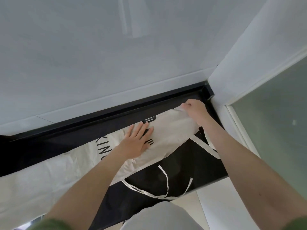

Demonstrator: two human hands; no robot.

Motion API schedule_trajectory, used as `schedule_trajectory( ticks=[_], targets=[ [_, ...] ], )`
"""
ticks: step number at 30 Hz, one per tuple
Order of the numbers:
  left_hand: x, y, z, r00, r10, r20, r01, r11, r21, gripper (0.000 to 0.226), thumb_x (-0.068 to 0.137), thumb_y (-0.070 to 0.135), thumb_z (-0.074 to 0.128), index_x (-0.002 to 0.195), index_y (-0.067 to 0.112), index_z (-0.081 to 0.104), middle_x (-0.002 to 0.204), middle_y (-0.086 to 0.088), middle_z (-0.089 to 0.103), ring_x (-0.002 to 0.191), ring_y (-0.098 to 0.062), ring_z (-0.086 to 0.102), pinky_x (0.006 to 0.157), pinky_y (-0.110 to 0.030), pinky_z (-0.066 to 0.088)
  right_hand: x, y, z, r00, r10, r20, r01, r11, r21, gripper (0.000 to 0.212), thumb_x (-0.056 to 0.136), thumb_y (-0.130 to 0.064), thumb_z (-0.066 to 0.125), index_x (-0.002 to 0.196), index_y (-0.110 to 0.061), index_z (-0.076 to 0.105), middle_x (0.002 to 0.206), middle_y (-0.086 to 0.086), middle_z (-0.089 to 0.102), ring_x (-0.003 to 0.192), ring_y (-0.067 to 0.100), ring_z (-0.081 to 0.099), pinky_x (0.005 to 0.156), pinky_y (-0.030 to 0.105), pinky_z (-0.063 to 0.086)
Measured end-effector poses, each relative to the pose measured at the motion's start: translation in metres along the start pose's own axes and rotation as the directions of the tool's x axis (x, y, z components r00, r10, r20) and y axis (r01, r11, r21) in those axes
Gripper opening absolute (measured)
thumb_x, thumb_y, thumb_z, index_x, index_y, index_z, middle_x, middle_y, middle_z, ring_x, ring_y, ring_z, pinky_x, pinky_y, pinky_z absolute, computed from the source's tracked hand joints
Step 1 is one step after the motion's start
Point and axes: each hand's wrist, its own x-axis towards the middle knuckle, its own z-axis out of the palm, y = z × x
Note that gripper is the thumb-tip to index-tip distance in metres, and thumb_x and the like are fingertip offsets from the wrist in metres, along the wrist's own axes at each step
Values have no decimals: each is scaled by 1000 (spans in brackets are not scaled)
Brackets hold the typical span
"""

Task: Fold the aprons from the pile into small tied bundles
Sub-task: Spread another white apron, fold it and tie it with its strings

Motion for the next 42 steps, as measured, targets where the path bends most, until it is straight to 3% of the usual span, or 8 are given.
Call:
schedule_trajectory(
  ticks=[3,8,14,17,22,28,38,42],
  targets=[
    [-4,3,11,999,33,11,-33,999,-37,58,101,46,11,145,11,27,145,-14,46,132,-32,45,105,-53,40,-12,25,-5,997,-2,-78,5,999,33,23,96,-24,51,83,-7,60,79,1,56,81,19,53,66,29,38],
    [-11,9,25,995,78,-60,-78,997,8,61,102,47,6,145,11,30,148,-13,41,137,-32,38,111,-52,27,-32,64,-5,992,101,-81,-99,995,29,29,91,-25,60,114,-8,57,100,5,57,96,23,55,81,31,43],
    [-16,53,9,983,-69,-169,31,975,-218,69,89,53,36,147,17,26,153,-14,32,141,-33,31,112,-53,18,-82,91,-13,993,121,4,-114,946,-304,89,71,-54,73,143,-20,31,142,4,33,132,28,31,107,49,31],
    [-13,90,5,982,16,-186,-53,979,-198,79,84,66,38,147,19,28,156,-13,26,143,-31,24,114,-54,17,-106,103,-7,993,78,92,-17,846,-533,90,69,-50,77,139,-20,28,136,3,34,127,27,37,102,45,34],
    [-2,109,12,987,131,-89,-141,984,-109,79,87,63,28,150,16,22,156,-13,26,143,-32,26,111,-53,32,-114,115,-5,970,201,137,-158,949,-275,12,90,-18,55,86,-13,44,74,-1,47,76,22,52,63,28,37],
    [-7,95,23,982,153,-109,-161,984,-72,53,103,38,10,148,17,27,152,-14,35,140,-31,32,110,-50,32,-111,120,-36,988,128,-86,-151,921,-358,17,95,-7,40,96,-2,56,85,8,54,83,27,54,69,33,39],
    [-28,81,31,974,214,-74,-220,972,-83,61,96,32,25,153,30,4,152,-13,36,139,-30,35,108,-50,33,-98,72,-59,923,334,-192,-314,940,130,28,98,-19,42,100,-3,64,83,11,65,62,18,51,53,28,42],
    [-30,83,15,977,212,-1,-209,963,-170,61,94,59,-1,151,39,11,161,-2,2,148,-22,0,120,-45,10,-96,61,-70,890,409,-200,-337,887,316,18,94,-12,47,108,-7,56,94,11,63,70,22,58,60,31,53]
  ],
)
